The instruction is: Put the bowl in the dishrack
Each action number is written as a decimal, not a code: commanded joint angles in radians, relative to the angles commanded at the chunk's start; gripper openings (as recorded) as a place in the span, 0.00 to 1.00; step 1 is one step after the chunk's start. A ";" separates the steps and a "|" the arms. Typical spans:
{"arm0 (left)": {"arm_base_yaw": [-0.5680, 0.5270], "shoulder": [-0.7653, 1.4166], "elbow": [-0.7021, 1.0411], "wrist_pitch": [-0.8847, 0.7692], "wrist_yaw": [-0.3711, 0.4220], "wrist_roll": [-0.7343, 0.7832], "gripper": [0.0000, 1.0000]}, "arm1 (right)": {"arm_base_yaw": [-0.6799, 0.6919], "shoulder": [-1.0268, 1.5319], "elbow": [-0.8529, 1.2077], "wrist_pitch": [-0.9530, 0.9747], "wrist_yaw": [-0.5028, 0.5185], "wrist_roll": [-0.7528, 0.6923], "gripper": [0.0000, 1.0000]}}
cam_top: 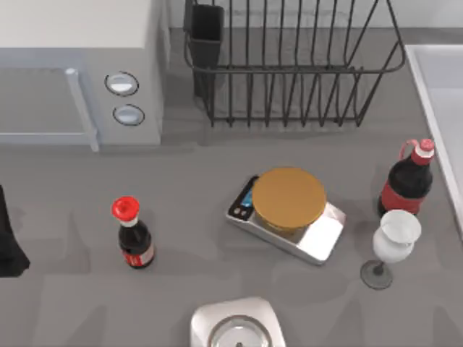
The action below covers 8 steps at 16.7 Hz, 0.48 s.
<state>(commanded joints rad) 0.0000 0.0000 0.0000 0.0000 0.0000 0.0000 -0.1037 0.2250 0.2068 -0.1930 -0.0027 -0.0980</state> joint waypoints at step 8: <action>0.000 0.000 0.000 0.000 0.000 0.000 1.00 | -0.269 0.750 0.519 -0.527 -0.001 -0.265 1.00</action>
<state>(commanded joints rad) 0.0000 0.0000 0.0000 0.0000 0.0000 0.0000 -0.3724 0.9746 0.7259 -0.7197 -0.0036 -0.3627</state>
